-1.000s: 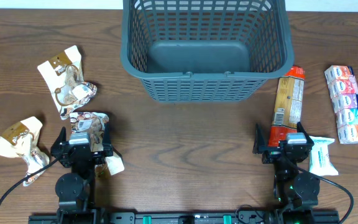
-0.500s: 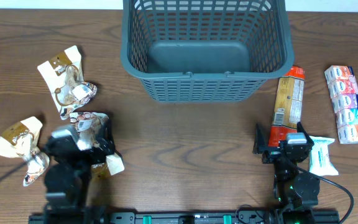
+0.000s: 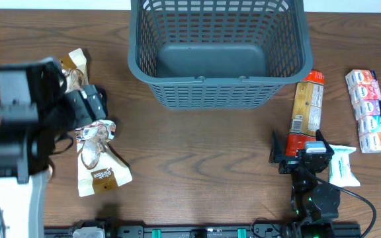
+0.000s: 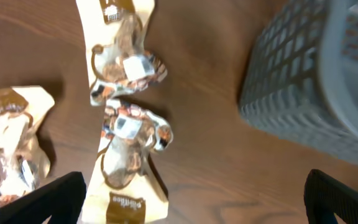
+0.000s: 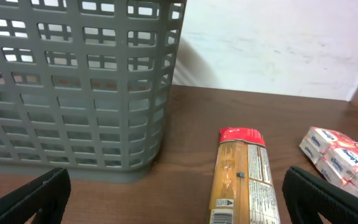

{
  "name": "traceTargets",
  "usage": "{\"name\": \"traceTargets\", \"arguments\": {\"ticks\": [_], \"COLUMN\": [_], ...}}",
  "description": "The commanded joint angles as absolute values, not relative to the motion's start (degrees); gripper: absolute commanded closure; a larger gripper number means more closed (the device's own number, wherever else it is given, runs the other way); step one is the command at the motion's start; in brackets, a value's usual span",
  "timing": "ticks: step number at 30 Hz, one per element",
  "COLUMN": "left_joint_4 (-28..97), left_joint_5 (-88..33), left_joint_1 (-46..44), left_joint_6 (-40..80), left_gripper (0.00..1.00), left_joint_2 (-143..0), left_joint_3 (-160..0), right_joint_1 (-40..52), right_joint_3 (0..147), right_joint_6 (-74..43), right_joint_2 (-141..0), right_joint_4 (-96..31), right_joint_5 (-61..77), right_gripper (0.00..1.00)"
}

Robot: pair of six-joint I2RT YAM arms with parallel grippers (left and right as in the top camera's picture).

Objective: Pack container
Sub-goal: 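Grasp the nearest brown-and-white snack bag with the left gripper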

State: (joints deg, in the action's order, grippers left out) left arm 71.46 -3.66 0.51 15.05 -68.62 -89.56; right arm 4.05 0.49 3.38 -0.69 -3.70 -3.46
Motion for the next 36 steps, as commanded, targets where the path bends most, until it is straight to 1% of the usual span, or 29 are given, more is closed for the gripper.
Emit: {"name": "traceTargets", "arguments": {"ticks": [1, 4, 7, 13, 20, 25, 32, 36], "left_joint_4": [74.74, 78.22, 77.19, 66.98, 52.60, 43.66, 34.54, 31.57], "left_joint_5": [-1.74, 3.49, 6.02, 6.07, -1.96, -2.48, -1.87, -0.36], "left_joint_1": [0.34, 0.99, 0.99, 0.99, 0.99, 0.99, 1.06, 1.39], "left_joint_6": [11.94, 11.68, 11.66, 11.66, 11.68, 14.00, 15.44, 15.97], "left_gripper": [0.01, 0.01, 0.01, 0.01, 0.01, 0.01, 0.01, 0.02], "left_joint_2": [-72.12, -74.70, -75.33, -73.93, -74.22, -74.22, -74.50, -75.16], "left_joint_3": [-90.37, -89.30, -85.43, -71.16, -52.21, -41.54, -32.01, -29.19], "right_joint_1": [4.43, 4.43, 4.43, 4.43, 4.43, 4.43, 4.43, 4.43], "right_joint_3": [0.32, 0.32, 0.32, 0.32, 0.32, 0.32, 0.32, 0.32], "right_joint_6": [3.42, 2.79, 2.79, 2.79, 2.79, 2.79, 2.72, 2.15], "right_joint_2": [-0.38, -0.38, -0.38, -0.38, -0.38, -0.38, -0.38, -0.38], "right_joint_4": [-3.90, -3.90, -3.90, -3.92, -3.90, -3.90, -3.86, -3.86], "right_joint_5": [-3.64, -3.64, -3.64, -3.64, -3.64, -3.64, -3.62, -3.64], "right_gripper": [0.01, 0.01, 0.01, 0.01, 0.01, 0.01, 0.01, 0.01]}}
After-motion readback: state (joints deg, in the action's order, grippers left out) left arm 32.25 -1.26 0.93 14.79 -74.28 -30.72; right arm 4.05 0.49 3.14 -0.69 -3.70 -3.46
